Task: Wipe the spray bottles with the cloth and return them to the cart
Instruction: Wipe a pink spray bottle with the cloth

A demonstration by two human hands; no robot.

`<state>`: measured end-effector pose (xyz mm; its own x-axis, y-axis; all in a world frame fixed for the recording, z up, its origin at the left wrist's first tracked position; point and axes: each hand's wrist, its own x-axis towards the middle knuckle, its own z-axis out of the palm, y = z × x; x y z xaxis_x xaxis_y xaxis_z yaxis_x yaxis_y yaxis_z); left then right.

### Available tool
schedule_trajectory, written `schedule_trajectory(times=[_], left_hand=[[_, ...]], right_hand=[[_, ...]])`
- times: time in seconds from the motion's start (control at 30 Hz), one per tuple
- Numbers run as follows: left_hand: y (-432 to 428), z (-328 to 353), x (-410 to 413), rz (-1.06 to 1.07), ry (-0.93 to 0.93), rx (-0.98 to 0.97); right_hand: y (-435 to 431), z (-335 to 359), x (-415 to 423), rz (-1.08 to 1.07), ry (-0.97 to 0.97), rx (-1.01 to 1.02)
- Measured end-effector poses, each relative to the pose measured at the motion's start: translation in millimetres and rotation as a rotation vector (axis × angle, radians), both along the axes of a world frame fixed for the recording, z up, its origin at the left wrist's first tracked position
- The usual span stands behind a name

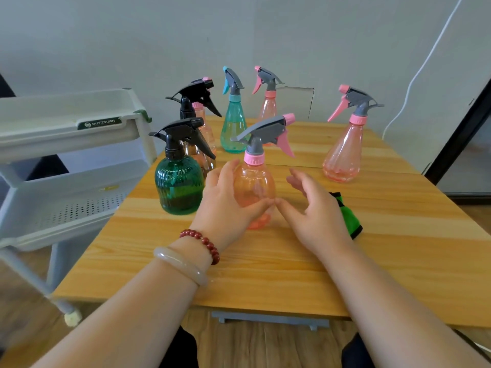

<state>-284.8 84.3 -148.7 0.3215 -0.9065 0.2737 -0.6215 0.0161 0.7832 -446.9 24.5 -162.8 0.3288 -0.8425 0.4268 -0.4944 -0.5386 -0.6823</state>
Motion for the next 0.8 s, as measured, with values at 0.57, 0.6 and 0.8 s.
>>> schedule_trajectory(times=[0.57, 0.6, 0.8], left_hand=[[-45.7, 6.0, 3.2, 0.140, -0.016, 0.051], [-49.6, 6.2, 3.3, 0.147, -0.016, 0.049], [-94.7, 15.5, 6.2, 0.243, 0.065, 0.112]], right_hand=[[-14.5, 19.9, -14.0, -0.208, -0.020, -0.093], [-18.5, 19.9, -16.5, -0.227, -0.019, -0.083], [-47.4, 21.0, -17.0, -0.309, -0.041, -0.037]])
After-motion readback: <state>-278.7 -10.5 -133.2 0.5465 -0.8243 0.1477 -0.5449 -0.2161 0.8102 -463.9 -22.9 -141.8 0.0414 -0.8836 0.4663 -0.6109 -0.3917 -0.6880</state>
